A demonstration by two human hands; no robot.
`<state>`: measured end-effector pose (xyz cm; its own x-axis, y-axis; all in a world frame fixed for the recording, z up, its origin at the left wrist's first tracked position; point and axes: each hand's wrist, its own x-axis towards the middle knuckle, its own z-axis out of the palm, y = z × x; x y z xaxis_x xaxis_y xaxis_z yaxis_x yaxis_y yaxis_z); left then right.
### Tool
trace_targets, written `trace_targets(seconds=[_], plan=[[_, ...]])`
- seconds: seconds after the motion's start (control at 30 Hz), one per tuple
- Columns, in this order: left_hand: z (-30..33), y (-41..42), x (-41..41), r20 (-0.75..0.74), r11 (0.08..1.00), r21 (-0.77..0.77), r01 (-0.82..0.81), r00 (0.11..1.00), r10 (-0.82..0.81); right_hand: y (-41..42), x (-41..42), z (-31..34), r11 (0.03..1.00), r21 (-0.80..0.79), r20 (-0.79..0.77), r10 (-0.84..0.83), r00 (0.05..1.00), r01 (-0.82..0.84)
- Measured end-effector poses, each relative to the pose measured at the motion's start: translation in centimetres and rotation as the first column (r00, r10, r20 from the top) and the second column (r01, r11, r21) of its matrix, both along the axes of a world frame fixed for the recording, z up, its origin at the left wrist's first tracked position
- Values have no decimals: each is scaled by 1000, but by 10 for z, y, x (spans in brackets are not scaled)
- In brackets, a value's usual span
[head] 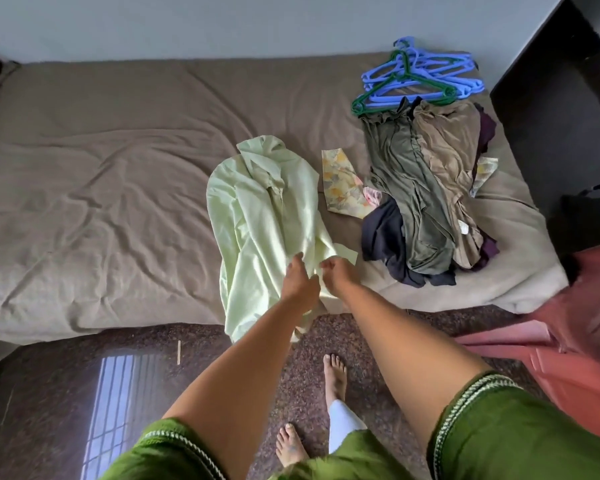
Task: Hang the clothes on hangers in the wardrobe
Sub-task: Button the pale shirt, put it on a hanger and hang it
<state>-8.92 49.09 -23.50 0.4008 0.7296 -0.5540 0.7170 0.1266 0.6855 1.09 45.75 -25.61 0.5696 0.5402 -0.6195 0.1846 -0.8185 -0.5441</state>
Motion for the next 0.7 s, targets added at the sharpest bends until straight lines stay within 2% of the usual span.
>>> trace_targets(seconds=[0.1,0.23,0.4,0.53,0.7], plan=[[-22,18,32,13,996,-66,-63,998,64,17,37,-31,995,-70,68,82,994,-77],[-49,38,62,27,997,-61,-53,998,55,38,73,-70,955,-161,188,277,942,-248],[-74,56,79,21,995,-67,-70,997,71,45,85,-97,906,-281,166,372,913,-318],[-67,60,82,36,977,-128,-170,984,176,47,91,-81,914,-296,186,340,922,-278],[-6,64,86,52,954,-172,-244,965,256,50,107,10,996,-69,194,75,978,-63]])
